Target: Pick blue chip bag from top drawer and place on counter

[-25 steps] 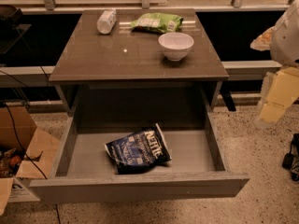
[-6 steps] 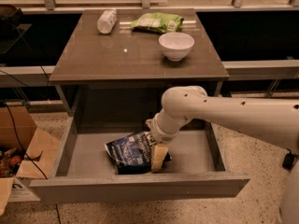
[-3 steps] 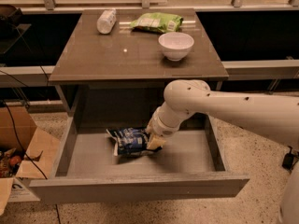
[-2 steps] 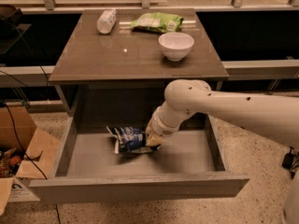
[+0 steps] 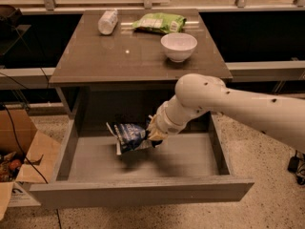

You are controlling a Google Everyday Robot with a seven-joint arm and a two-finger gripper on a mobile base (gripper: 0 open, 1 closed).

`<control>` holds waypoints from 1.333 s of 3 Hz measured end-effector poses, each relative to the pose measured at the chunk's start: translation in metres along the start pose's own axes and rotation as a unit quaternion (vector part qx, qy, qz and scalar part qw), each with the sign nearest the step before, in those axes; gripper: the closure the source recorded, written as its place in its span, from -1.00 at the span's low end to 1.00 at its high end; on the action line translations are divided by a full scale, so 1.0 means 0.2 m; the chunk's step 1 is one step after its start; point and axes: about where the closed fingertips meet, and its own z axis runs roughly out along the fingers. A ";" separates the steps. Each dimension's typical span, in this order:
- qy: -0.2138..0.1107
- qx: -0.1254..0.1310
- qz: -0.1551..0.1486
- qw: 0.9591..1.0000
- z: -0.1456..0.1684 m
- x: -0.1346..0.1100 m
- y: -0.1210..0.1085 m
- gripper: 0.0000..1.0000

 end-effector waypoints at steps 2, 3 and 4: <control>-0.040 0.068 -0.068 0.995 -0.51 -0.33 -0.04 1.00; -0.043 0.110 -0.123 0.985 -0.79 -0.54 -0.12 1.00; -0.032 0.146 -0.166 0.975 -0.99 -0.71 -0.28 1.00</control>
Offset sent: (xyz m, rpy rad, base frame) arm -0.0292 0.0144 0.2327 0.1072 -0.3731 0.1446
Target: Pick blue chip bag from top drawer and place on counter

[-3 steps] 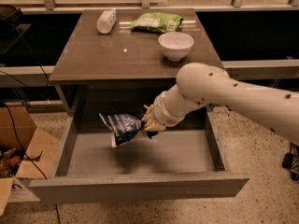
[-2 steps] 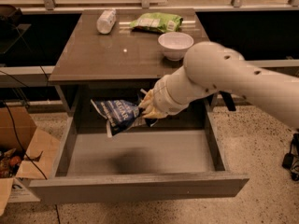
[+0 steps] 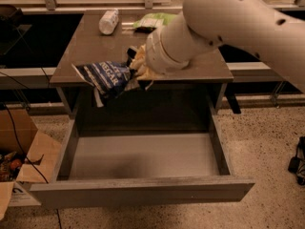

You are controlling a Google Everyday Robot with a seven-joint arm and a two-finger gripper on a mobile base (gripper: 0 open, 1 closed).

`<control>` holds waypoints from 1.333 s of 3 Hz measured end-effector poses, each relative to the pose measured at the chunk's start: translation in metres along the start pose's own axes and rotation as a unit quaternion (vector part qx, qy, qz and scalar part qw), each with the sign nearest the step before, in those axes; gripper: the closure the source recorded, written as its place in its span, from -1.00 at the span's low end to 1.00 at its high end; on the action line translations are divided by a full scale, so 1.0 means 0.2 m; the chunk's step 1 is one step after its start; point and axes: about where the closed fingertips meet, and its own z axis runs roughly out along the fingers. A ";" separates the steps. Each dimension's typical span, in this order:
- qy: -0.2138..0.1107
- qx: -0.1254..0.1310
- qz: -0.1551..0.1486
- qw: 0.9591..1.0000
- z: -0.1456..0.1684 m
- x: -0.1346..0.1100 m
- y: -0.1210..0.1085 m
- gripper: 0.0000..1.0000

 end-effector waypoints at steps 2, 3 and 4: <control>0.019 0.008 -0.023 1.000 0.09 -0.05 -0.46 1.00; 0.021 0.000 -0.009 1.000 0.23 0.05 -0.63 0.73; 0.025 -0.024 0.014 0.999 0.47 0.21 -0.75 0.13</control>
Offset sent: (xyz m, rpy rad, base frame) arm 0.1405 0.0420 0.0524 -0.0499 -0.0276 -0.0186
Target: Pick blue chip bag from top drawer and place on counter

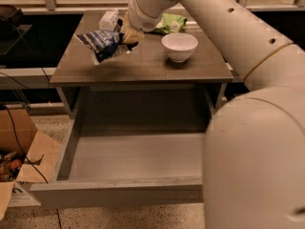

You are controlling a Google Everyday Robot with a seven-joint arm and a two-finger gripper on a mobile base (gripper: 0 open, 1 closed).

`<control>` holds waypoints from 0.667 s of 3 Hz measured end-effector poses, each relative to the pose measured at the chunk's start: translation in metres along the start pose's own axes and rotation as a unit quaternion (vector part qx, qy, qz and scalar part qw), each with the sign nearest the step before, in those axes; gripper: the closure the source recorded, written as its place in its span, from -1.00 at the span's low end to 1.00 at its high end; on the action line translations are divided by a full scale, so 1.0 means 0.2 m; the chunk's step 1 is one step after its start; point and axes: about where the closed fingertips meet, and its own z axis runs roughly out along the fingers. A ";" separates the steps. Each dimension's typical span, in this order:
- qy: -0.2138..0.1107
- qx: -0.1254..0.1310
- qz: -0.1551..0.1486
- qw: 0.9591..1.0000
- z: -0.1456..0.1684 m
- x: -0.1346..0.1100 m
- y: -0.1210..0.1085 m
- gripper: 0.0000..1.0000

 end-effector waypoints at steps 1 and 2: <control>0.006 -0.018 0.021 1.000 0.16 0.12 -0.05 -0.33; 0.025 -0.045 0.037 0.998 0.28 0.23 -0.09 -0.94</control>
Offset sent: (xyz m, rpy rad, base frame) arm 0.0916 -0.0227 -0.0491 -0.0804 0.1468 -0.0763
